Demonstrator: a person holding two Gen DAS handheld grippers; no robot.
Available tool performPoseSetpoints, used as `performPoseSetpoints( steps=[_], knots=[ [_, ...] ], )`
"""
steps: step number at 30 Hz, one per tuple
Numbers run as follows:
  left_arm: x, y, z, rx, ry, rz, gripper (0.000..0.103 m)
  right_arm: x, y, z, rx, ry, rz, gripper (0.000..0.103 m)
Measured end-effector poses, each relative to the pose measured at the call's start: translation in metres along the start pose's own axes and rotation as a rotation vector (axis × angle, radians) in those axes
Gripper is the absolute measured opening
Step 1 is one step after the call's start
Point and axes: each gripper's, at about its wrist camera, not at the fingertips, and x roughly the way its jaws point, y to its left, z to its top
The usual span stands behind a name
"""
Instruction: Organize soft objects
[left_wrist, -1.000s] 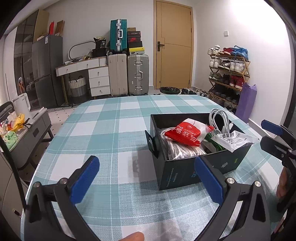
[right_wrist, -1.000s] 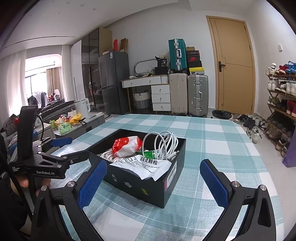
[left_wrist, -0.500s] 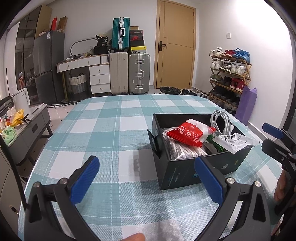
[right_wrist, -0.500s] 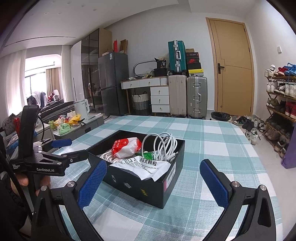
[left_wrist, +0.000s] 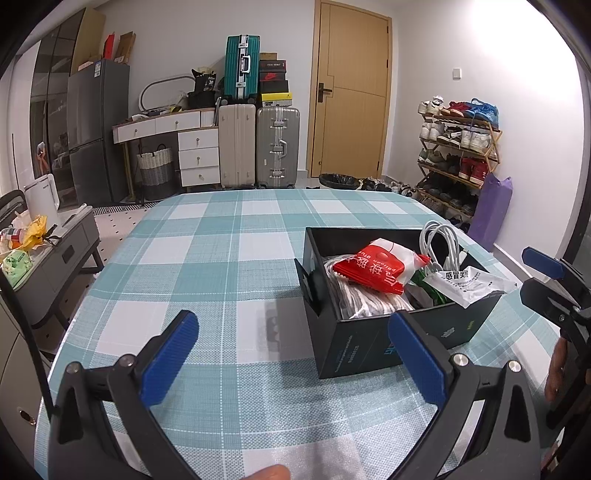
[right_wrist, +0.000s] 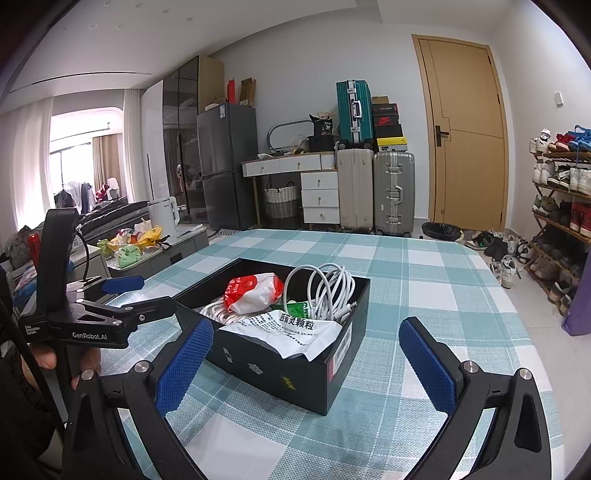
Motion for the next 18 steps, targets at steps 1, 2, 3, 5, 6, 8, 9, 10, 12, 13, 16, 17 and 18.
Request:
performPoseSetpoints(
  steps=[1, 2, 3, 5, 6, 8, 9, 10, 12, 13, 16, 17, 18],
  knots=[
    [0.0000, -0.0003, 0.0002, 0.000, -0.001, 0.000, 0.103, 0.0003, -0.0003, -0.0001, 0.003, 0.002, 0.003, 0.102],
    [0.0001, -0.0002, 0.0003, 0.000, -0.002, 0.000, 0.103, 0.0004, -0.0007, -0.0002, 0.005, 0.003, 0.003, 0.102],
    [0.0003, -0.0003, 0.0002, 0.000, 0.000, -0.001, 0.103, 0.0003, -0.0007, -0.0003, 0.007, 0.004, 0.004, 0.102],
    [0.0000, -0.0002, 0.0002, -0.001, 0.000, 0.000, 0.103, 0.0005, -0.0010, -0.0001, 0.004, 0.003, 0.004, 0.102],
    [0.0000, -0.0003, 0.0001, -0.001, -0.001, -0.001, 0.103, 0.0005, -0.0010, -0.0001, 0.004, 0.004, 0.004, 0.102],
    [0.0001, -0.0003, 0.0000, -0.001, 0.000, -0.001, 0.103, 0.0004, -0.0013, -0.0002, 0.004, 0.004, 0.004, 0.102],
    [0.0001, -0.0004, 0.0002, -0.001, -0.001, -0.004, 0.103, 0.0005, -0.0012, -0.0001, 0.005, 0.004, 0.005, 0.102],
    [-0.0004, -0.0007, 0.0002, 0.000, -0.001, -0.004, 0.103, 0.0007, -0.0012, -0.0002, 0.005, 0.005, 0.005, 0.102],
    [-0.0004, -0.0008, 0.0005, 0.000, -0.002, -0.004, 0.103, 0.0006, -0.0011, -0.0002, 0.004, 0.003, 0.005, 0.102],
    [-0.0006, -0.0010, 0.0004, -0.001, -0.001, -0.004, 0.103, 0.0010, -0.0012, 0.0000, 0.004, 0.003, 0.005, 0.102],
    [-0.0013, -0.0012, 0.0007, -0.003, -0.005, -0.004, 0.103, 0.0014, -0.0019, 0.0000, 0.004, 0.004, 0.007, 0.102],
    [-0.0013, -0.0011, 0.0006, -0.003, -0.004, -0.003, 0.103, 0.0013, -0.0019, -0.0001, 0.004, 0.004, 0.005, 0.102],
    [-0.0013, -0.0015, 0.0010, -0.003, -0.004, -0.002, 0.103, 0.0013, -0.0019, -0.0001, 0.003, 0.003, 0.006, 0.102]
  ],
)
